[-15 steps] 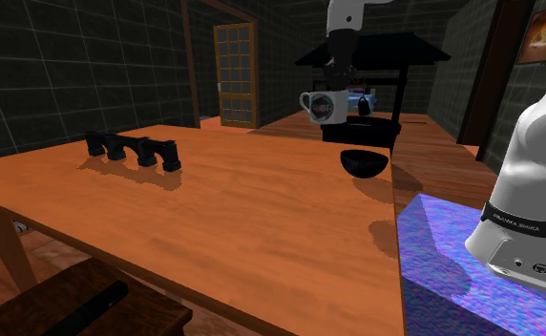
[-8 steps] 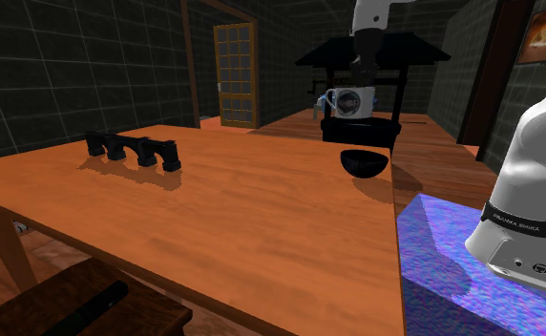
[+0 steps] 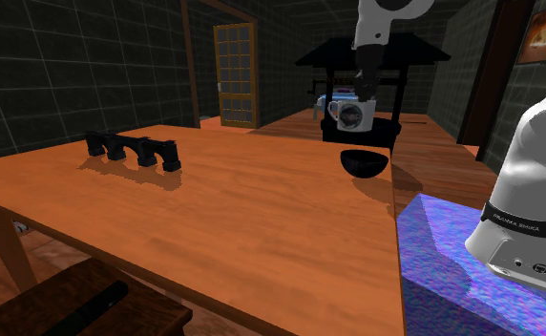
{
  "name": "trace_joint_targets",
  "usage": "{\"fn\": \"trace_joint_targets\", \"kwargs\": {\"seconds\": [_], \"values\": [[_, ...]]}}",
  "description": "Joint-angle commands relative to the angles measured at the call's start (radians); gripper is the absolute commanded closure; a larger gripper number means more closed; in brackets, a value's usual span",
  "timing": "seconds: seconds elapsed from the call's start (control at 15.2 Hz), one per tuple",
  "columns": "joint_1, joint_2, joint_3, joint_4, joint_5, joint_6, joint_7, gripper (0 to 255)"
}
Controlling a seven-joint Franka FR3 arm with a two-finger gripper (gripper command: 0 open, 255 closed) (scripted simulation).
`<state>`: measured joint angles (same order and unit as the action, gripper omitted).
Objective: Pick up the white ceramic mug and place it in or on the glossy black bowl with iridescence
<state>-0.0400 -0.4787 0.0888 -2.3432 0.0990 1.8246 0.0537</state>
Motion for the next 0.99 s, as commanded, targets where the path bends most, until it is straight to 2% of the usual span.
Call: {"fn": "trace_joint_targets", "kwargs": {"seconds": [0.0, 0.53, 0.92], "values": [[0.001, 0.002, 0.002, -0.027, 0.002, 0.030, 0.000, 255], [0.003, 0.029, 0.008, -0.126, 0.007, 0.155, -0.006, 255], [0.003, 0.029, 0.008, -0.126, 0.007, 0.155, -0.007, 255]]}}
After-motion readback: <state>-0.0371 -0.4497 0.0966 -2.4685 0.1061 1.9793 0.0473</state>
